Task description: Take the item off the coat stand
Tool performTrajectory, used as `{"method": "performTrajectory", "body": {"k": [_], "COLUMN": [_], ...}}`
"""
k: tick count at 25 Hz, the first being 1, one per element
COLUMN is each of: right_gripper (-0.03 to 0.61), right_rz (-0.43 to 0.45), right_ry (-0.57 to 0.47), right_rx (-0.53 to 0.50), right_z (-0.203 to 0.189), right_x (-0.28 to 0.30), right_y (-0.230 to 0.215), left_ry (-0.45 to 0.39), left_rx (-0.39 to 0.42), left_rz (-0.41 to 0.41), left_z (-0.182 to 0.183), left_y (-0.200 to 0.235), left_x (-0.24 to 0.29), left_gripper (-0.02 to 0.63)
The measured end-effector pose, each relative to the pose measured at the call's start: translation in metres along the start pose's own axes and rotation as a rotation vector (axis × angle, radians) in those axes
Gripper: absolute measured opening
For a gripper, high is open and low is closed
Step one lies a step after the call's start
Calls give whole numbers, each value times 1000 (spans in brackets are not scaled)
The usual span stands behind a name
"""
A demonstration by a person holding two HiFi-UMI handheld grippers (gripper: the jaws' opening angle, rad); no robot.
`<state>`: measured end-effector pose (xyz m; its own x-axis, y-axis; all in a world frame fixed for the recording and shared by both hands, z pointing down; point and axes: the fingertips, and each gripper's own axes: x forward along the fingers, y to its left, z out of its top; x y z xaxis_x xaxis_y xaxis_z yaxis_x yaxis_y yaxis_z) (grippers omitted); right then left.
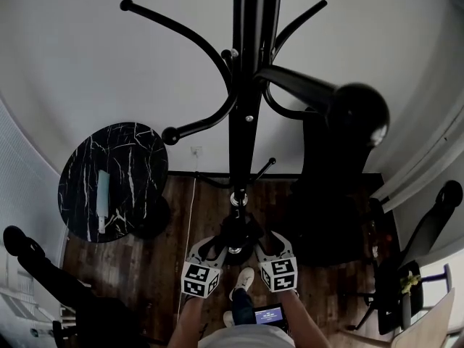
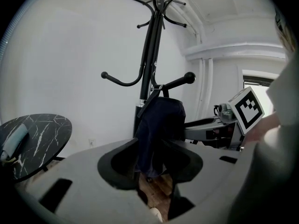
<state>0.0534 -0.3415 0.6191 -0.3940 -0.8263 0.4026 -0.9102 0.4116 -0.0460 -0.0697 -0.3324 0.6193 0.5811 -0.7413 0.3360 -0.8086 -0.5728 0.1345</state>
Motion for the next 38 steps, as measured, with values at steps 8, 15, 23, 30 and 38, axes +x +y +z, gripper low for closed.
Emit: {"method": "performTrajectory", "body": {"k": [8, 15, 23, 30, 38], "right_gripper": [194, 150, 38, 32, 31], "right_rz": [12, 33, 88, 88, 87], "right_ry": [11, 1, 17, 20, 19], "right_rx": [-4, -24, -24, -36, -62], "right_z": [2, 0, -4, -2, -2], "right_x": [17, 24, 26, 18, 7], "right_y": [-4, -2, 8, 13, 21], "left_ry": [20, 25, 27, 23, 16], "left_rx": [-2, -2, 27, 17, 9], "left_rz": [3, 20, 21, 30, 34], "left_z": [0, -2, 0, 0, -1], "left_y": [3, 7, 4, 1, -5], "left_x": [18, 24, 22, 14, 0], "left_gripper": [140, 119, 30, 29, 29]}}
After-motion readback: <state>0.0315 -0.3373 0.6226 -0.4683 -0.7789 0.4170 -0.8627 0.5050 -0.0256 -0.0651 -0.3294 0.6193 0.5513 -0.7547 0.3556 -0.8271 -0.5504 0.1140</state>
